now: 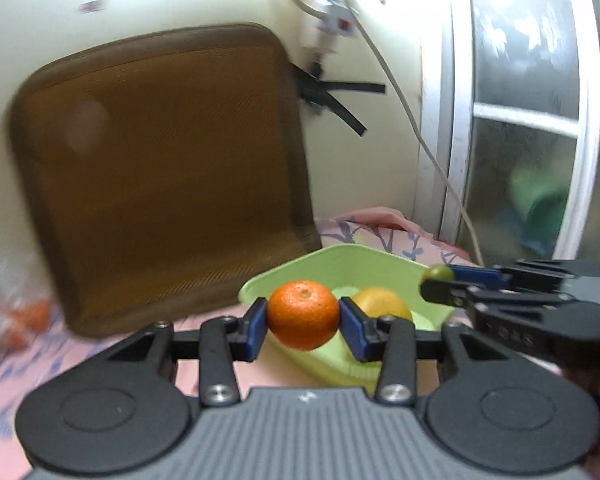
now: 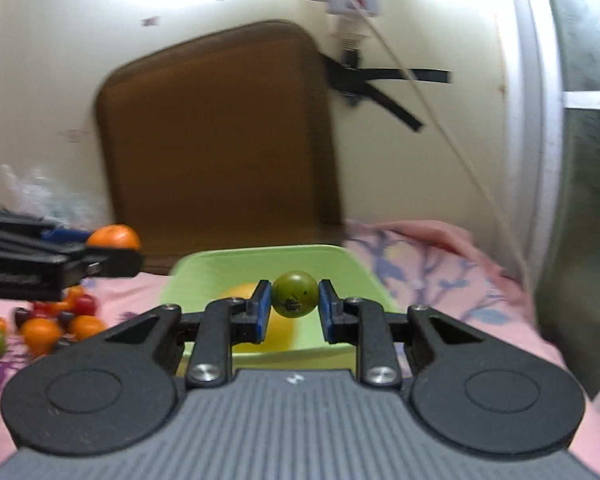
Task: Organize fruits
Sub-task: 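Carry the green tomato and mandarin into the green bowl and release both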
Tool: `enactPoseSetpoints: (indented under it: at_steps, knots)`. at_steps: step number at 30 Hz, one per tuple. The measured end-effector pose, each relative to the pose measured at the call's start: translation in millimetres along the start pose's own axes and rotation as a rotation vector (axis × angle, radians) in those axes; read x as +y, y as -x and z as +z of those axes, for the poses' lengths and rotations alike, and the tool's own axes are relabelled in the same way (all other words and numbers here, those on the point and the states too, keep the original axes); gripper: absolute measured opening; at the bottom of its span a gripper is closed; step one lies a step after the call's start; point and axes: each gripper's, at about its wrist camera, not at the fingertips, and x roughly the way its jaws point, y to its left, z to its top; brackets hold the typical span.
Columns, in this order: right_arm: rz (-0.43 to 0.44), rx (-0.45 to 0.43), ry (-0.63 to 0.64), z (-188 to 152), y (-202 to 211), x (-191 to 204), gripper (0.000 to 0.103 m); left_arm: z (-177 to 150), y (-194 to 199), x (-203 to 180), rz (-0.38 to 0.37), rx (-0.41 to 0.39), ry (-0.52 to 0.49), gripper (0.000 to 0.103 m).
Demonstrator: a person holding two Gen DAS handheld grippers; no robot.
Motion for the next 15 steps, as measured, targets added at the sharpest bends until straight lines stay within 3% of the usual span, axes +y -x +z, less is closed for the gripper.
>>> enactPoseSetpoints:
  at_steps: [3, 8, 12, 15]
  knots:
    - [-0.006, 0.026, -0.017, -5, -8, -7, 0.028, 7, -40, -3, -0.010, 0.047, 0.012, 0.039]
    - [-0.010, 0.053, -0.046, -6, -16, -11, 0.032, 0, -70, 1, 0.000, 0.098, 0.061, 0.041]
    - [-0.008, 0.042, -0.042, -6, -13, -8, 0.047, -1, -61, 1, 0.021, 0.080, 0.065, 0.066]
    - [-0.009, 0.028, -0.025, -5, -11, -3, 0.047, 3, -53, -1, 0.024, 0.076, 0.063, 0.067]
